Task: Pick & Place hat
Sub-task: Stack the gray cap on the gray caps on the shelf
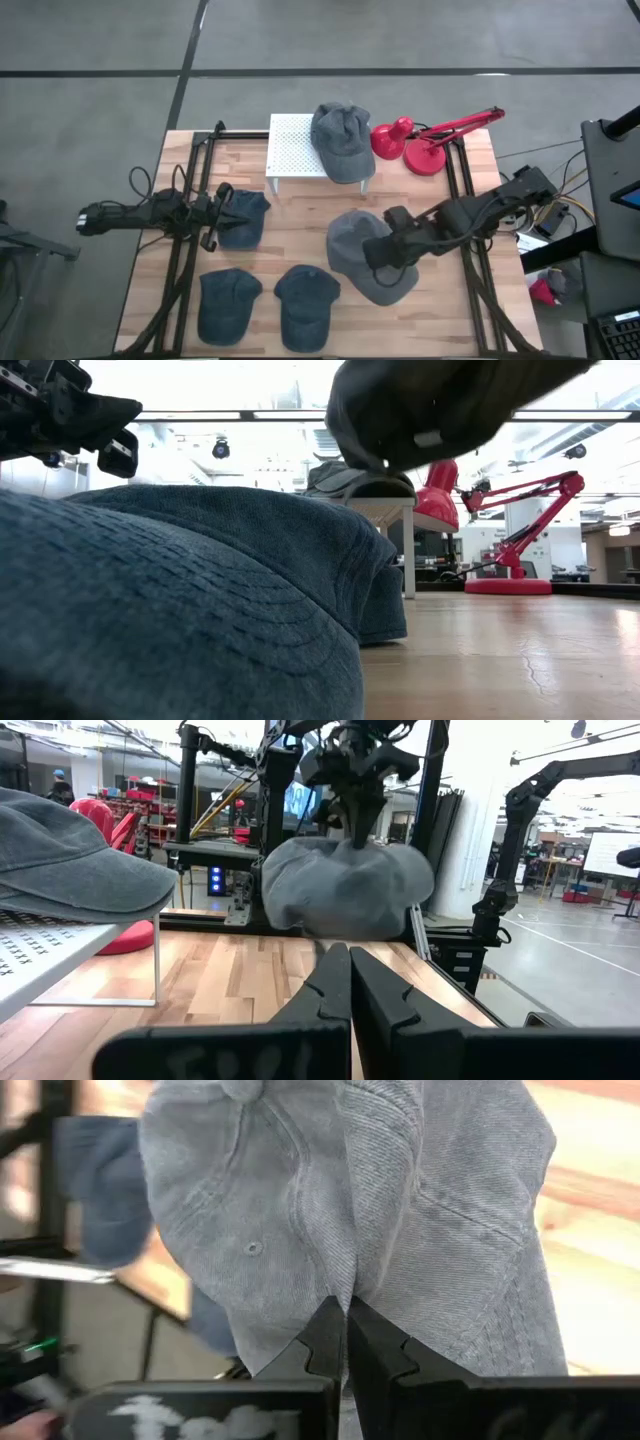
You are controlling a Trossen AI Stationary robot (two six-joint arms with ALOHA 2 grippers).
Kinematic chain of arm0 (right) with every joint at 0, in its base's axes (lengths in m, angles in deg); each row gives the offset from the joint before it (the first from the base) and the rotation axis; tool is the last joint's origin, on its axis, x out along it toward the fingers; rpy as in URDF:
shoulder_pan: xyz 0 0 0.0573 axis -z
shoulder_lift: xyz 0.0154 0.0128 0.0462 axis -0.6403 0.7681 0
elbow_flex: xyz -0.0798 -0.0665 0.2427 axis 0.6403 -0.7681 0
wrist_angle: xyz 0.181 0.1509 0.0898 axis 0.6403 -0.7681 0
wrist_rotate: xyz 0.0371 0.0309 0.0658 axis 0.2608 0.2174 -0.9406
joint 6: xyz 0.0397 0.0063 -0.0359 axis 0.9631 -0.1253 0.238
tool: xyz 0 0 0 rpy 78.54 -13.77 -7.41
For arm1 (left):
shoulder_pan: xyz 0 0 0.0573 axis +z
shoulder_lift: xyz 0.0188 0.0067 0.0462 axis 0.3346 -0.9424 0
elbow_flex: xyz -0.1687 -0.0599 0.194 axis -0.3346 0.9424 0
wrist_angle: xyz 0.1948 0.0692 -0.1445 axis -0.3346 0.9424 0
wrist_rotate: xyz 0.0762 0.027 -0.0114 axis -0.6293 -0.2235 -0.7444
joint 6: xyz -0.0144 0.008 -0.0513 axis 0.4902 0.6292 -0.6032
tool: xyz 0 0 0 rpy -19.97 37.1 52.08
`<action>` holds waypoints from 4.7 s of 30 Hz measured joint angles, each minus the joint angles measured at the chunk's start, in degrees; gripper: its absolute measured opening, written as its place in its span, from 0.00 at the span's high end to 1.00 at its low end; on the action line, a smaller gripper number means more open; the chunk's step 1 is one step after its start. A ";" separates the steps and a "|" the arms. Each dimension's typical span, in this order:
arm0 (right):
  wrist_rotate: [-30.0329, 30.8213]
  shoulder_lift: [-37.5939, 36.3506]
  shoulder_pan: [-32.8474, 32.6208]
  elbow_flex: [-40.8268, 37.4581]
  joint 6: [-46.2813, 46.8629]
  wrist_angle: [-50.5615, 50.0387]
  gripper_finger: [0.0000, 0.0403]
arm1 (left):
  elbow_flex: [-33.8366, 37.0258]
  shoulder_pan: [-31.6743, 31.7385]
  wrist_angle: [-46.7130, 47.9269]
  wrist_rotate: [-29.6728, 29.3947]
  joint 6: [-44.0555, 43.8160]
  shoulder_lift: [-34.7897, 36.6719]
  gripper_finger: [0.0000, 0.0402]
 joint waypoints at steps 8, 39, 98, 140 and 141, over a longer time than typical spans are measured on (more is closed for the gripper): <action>8.92 -4.38 -0.67 0.00 -1.99 12.04 0.98 | 0.00 0.02 0.00 0.00 0.02 0.00 1.00; 61.31 -5.78 8.60 1.99 -25.02 30.92 0.98 | 0.00 0.02 -0.02 0.00 0.02 -0.01 1.00; 44.70 5.94 28.48 -0.61 -18.30 20.88 0.98 | 0.00 0.02 -0.03 0.00 0.01 0.00 1.00; 36.71 5.91 30.65 -0.81 -21.56 18.01 0.88 | 0.00 0.01 -0.02 0.00 0.02 0.00 1.00; 36.71 5.91 30.65 -0.81 -21.54 18.03 0.86 | 0.00 0.02 -0.02 0.00 0.02 0.00 1.00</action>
